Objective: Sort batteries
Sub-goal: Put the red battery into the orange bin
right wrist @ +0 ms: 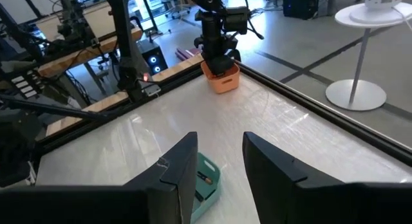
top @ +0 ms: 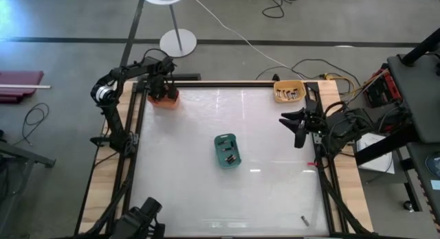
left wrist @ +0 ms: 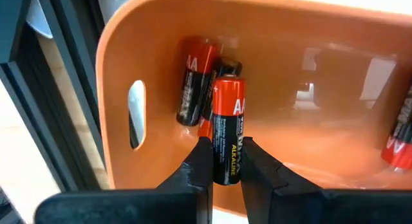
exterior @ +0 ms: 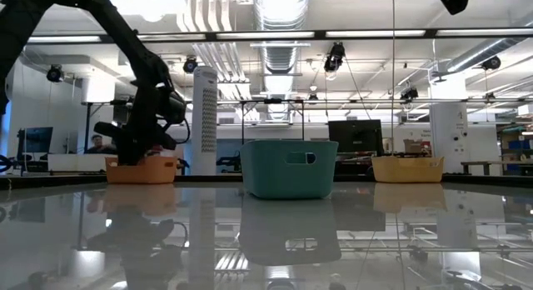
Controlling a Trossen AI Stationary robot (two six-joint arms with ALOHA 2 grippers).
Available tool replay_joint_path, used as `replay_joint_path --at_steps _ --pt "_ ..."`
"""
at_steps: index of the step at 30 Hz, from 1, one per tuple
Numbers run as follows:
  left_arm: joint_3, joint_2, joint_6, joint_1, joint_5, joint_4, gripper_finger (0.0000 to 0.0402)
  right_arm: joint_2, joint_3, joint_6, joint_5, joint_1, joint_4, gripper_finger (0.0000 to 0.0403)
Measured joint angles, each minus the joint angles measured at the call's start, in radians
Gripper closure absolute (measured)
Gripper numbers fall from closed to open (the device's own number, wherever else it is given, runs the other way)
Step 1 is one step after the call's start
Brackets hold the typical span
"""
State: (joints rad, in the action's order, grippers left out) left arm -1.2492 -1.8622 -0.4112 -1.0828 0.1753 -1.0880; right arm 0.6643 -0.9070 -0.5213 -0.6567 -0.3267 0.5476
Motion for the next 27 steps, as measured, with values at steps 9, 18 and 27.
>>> replay_joint_path --at_steps 9,18,27 --pt "0.057 0.001 -0.035 0.0 -0.017 0.096 0.0374 0.0 0.0 -0.056 0.002 0.0 0.0 0.0298" --pt "0.057 -0.01 -0.046 0.0 0.017 0.121 0.0362 0.0 0.0 -0.16 0.058 -0.002 0.001 0.0303" --pt "0.006 -0.015 -0.078 0.0 0.051 0.093 0.0274 0.004 0.0 -0.188 0.055 -0.002 -0.019 0.0295"
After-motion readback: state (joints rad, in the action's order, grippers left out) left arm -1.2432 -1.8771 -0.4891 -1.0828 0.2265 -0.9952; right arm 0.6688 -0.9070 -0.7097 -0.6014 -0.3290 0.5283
